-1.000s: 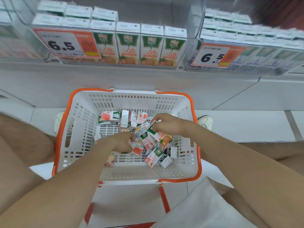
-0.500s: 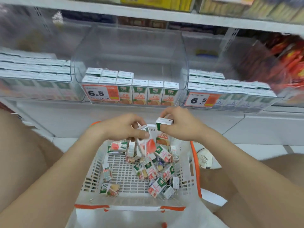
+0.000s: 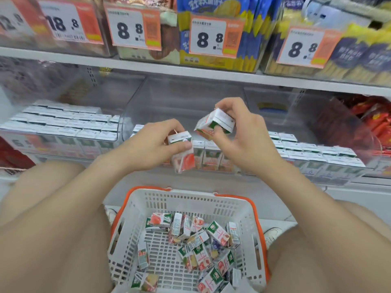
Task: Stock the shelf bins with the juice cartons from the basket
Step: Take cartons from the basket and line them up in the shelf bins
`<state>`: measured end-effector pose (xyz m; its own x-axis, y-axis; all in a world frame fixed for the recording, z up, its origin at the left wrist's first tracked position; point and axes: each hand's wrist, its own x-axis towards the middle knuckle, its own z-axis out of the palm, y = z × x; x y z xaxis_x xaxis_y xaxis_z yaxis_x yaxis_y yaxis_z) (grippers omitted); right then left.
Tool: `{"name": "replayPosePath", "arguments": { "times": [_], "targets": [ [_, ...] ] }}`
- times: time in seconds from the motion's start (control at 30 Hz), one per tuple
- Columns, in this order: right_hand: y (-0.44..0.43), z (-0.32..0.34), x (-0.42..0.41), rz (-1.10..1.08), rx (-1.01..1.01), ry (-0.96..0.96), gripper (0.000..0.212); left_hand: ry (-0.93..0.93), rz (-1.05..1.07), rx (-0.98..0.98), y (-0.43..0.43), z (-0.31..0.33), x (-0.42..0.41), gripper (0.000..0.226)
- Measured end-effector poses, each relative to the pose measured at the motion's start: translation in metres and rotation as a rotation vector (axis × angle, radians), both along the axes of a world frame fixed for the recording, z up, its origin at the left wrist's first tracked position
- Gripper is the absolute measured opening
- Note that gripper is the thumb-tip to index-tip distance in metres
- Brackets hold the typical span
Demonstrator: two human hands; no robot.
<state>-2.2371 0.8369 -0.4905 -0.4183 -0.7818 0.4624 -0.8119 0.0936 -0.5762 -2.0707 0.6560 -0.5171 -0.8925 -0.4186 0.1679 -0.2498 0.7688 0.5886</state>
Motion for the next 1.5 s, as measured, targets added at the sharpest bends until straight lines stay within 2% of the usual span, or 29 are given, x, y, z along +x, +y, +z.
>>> {"name": "replayPosePath", "arguments": {
  "times": [0.1, 0.23, 0.33, 0.47, 0.57, 0.67, 0.77, 0.83, 0.9, 0.97, 1.0, 1.07, 1.13, 1.17, 1.23, 1.33, 1.5],
  "targets": [
    [-0.024, -0.009, -0.023, 0.021, 0.073, 0.164, 0.041, 0.096, 0.135, 0.028, -0.001, -0.010, -0.006, 0.019],
    [-0.059, -0.033, -0.043, 0.007, 0.264, 0.341, 0.043, 0.092, 0.248, 0.025, -0.001, -0.016, -0.015, 0.024],
    [-0.078, -0.049, -0.051, -0.008, 0.408, 0.234, 0.044, 0.090, 0.282, 0.079, -0.007, -0.016, -0.015, 0.030],
    [-0.091, -0.053, -0.052, 0.084, 0.616, 0.096, 0.046, 0.098, 0.298, 0.214, -0.007, -0.013, -0.012, 0.028],
    [-0.089, -0.051, -0.050, 0.099, 0.671, 0.071, 0.046, 0.147, 0.320, 0.346, -0.003, -0.009, -0.010, 0.026],
    [-0.081, -0.037, -0.037, 0.090, 0.535, 0.063, 0.049, 0.219, 0.395, 0.393, 0.000, -0.003, -0.008, 0.029],
    [-0.067, -0.021, -0.005, 0.212, 0.209, -0.177, 0.045, 0.300, 0.538, 0.385, 0.003, 0.002, -0.006, 0.035],
    [-0.057, -0.017, 0.019, 0.287, 0.147, -0.238, 0.047, 0.353, 0.613, 0.405, 0.005, 0.004, -0.006, 0.039],
    [-0.052, -0.022, 0.031, 0.236, 0.124, -0.104, 0.064, 0.372, 0.601, 0.527, 0.009, 0.005, -0.007, 0.042],
    [-0.052, -0.027, 0.032, 0.128, 0.066, -0.043, 0.066, 0.367, 0.512, 0.718, 0.012, 0.007, -0.008, 0.047],
    [-0.052, -0.028, 0.032, 0.095, 0.034, -0.095, 0.060, 0.372, 0.464, 0.802, 0.012, 0.009, -0.007, 0.049],
    [-0.051, -0.025, 0.029, 0.049, -0.011, -0.330, 0.043, 0.387, 0.390, 0.910, 0.009, 0.014, -0.003, 0.045],
    [-0.051, -0.023, 0.028, 0.058, -0.054, -0.657, 0.023, 0.333, 0.317, 0.845, 0.009, 0.018, 0.003, 0.034],
    [-0.051, -0.022, 0.028, 0.080, -0.058, -0.760, 0.020, 0.298, 0.274, 0.774, 0.010, 0.019, 0.006, 0.029],
    [-0.050, -0.022, 0.028, 0.117, -0.021, -0.780, 0.026, 0.287, 0.187, 0.722, 0.013, 0.020, 0.012, 0.027],
    [-0.050, -0.025, 0.031, 0.176, 0.002, -0.717, 0.024, 0.312, 0.128, 0.740, 0.009, 0.022, 0.019, 0.027],
    [-0.063, -0.025, 0.046, 0.194, -0.049, -0.652, 0.026, 0.277, 0.095, 0.566, -0.006, 0.022, 0.034, 0.026]
  ]
}}
